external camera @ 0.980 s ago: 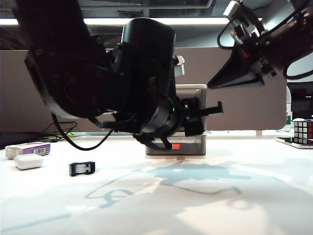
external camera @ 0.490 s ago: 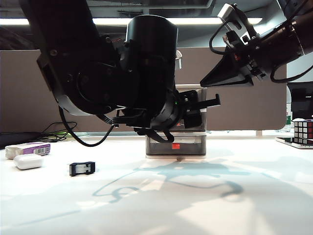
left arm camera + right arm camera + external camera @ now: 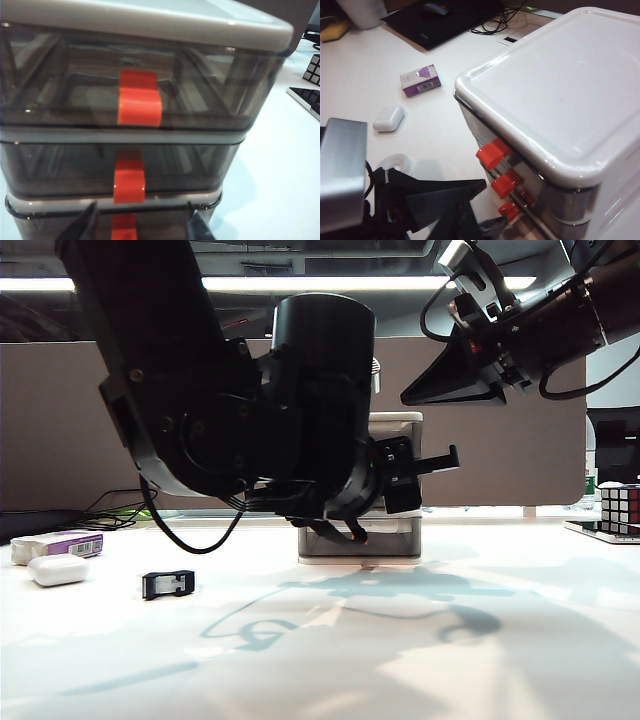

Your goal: Open the second layer of the drawer on the table, pick up the transparent tape on the table and put it in, and finally close the drawer.

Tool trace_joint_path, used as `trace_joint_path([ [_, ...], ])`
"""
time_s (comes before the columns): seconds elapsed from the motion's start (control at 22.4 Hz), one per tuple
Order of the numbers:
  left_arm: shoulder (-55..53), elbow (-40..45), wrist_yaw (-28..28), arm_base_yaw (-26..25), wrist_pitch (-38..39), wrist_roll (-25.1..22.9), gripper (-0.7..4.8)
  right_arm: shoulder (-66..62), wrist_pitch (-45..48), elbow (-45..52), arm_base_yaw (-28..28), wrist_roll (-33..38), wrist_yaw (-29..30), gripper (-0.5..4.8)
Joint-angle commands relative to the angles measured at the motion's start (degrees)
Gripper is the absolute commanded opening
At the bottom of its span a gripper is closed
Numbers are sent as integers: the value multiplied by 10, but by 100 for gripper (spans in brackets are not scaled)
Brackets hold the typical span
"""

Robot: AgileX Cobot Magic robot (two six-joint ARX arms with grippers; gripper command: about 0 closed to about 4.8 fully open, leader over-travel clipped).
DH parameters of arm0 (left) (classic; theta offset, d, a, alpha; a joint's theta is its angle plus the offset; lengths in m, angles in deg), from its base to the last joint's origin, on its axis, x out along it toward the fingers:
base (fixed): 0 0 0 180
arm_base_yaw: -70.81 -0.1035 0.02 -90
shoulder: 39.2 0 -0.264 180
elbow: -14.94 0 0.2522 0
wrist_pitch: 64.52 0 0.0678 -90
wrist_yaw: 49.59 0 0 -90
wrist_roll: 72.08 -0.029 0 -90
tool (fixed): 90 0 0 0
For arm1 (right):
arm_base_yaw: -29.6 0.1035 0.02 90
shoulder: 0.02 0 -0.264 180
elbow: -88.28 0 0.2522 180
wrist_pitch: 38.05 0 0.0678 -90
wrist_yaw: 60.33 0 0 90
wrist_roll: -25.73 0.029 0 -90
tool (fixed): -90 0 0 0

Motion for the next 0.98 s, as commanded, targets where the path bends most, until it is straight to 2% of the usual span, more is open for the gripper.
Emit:
trace_joint_path([
  [0.04, -4, -11, -12, -1, -6, 0, 209, 2, 5, -2, 1, 0, 5, -5],
  [0.31, -18, -27, -15, -1, -8, -2, 209, 2, 2, -1, 1, 0, 5, -5],
  [0.49, -26, -38, -25, -5, -10, -5, 165, 2, 2, -1, 1, 0, 4, -5],
  [0.98, -28, -39, -23, -26, -20, -5, 165, 1, 2, -1, 1, 0, 4, -5],
])
